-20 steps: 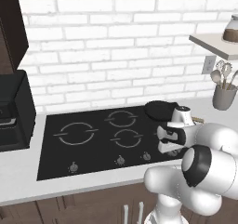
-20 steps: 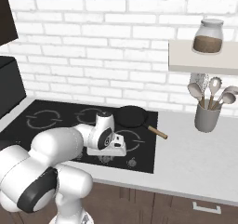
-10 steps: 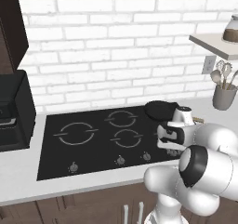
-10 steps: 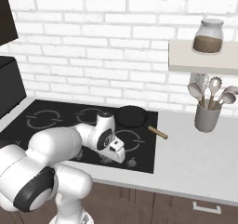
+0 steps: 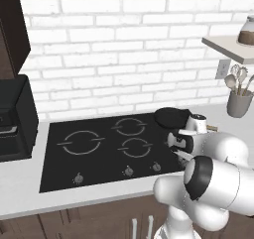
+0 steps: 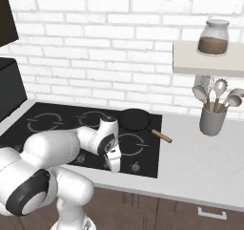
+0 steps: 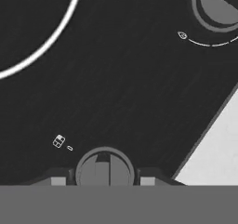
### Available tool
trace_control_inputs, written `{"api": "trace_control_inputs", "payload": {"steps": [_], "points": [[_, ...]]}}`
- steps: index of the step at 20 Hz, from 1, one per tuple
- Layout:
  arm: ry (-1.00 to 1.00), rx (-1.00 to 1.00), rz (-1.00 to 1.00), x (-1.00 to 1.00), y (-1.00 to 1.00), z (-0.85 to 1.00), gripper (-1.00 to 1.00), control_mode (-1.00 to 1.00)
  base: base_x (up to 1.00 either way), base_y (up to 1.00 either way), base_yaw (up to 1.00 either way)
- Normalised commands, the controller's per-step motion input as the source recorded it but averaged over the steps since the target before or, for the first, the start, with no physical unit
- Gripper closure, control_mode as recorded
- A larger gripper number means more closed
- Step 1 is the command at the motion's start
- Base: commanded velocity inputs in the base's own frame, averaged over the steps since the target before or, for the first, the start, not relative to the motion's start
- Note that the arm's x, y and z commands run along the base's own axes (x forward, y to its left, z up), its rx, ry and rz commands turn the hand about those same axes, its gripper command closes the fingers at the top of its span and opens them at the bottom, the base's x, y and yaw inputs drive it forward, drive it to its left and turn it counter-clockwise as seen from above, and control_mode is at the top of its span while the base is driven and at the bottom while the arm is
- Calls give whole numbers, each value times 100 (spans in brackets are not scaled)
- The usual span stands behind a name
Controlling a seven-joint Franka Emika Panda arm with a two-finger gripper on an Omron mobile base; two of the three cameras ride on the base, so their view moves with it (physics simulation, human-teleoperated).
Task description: Turn off the rear right burner of the stove.
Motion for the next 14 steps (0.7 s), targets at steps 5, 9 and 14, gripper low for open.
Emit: {"api": "trace_control_inputs", "payload": {"steps": [5, 9, 14], "points": [[-5, 0, -93, 0, 17, -12, 100, -100, 0, 0, 0], [-2, 0, -96, 0, 21, -17, 100, -100, 0, 0, 0], [0, 0, -98, 0, 13, -21, 100, -100, 0, 0, 0]]}}
